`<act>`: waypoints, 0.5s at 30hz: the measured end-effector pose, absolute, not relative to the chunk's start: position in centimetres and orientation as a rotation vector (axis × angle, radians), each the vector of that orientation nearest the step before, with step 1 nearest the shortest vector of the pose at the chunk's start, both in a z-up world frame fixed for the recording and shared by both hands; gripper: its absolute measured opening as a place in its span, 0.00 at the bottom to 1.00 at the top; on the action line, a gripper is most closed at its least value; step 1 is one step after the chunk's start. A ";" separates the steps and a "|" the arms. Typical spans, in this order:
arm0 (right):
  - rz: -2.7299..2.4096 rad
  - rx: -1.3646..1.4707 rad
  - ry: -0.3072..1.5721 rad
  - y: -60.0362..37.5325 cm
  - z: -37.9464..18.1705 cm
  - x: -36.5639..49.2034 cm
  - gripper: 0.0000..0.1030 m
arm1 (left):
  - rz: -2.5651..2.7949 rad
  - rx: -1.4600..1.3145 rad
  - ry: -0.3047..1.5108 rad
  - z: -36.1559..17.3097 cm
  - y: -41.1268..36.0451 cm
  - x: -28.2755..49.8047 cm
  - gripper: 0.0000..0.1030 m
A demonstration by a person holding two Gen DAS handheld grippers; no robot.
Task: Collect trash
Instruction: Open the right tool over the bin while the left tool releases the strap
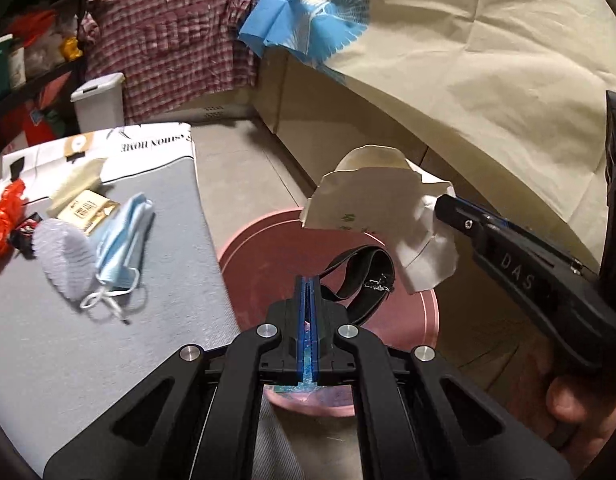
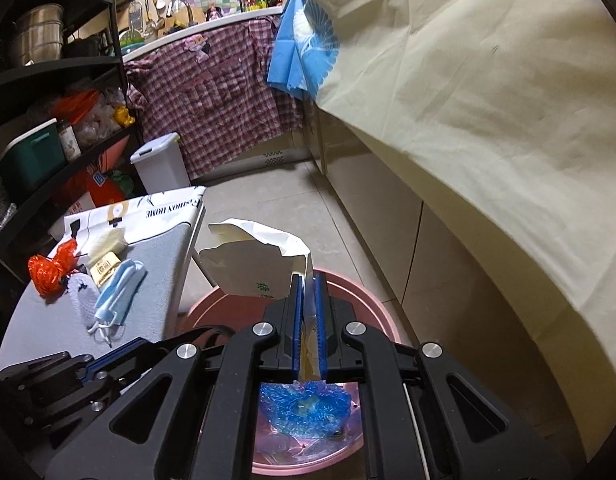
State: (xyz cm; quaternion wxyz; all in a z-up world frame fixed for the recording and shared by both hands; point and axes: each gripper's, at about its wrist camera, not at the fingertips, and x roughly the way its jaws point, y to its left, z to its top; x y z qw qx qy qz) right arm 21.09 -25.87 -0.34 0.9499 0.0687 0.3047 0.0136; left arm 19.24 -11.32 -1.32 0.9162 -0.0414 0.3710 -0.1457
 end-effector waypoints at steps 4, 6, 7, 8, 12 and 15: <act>0.027 0.136 0.647 -25.8 -1.2 21.8 0.16 | -0.305 -0.083 0.793 -2.2 -11.5 20.0 0.11; 0.016 0.127 0.683 -25.7 -2.0 22.2 0.29 | -0.305 -0.087 0.795 -2.5 -11.1 20.0 0.15; 0.011 0.124 0.694 -25.8 -2.3 22.4 0.34 | -0.303 -0.094 0.793 -2.5 -10.8 19.8 0.15; 0.006 0.119 0.699 -25.8 -2.5 22.4 0.34 | -0.299 -0.106 0.793 -2.5 -10.3 19.6 0.15; -0.002 0.114 0.697 -25.8 -2.8 22.1 0.35 | -0.292 -0.119 0.784 -2.2 -9.0 18.5 0.15; 0.008 0.097 0.688 -25.4 -2.8 21.4 0.35 | -0.283 -0.118 0.772 -1.6 -8.0 17.6 0.15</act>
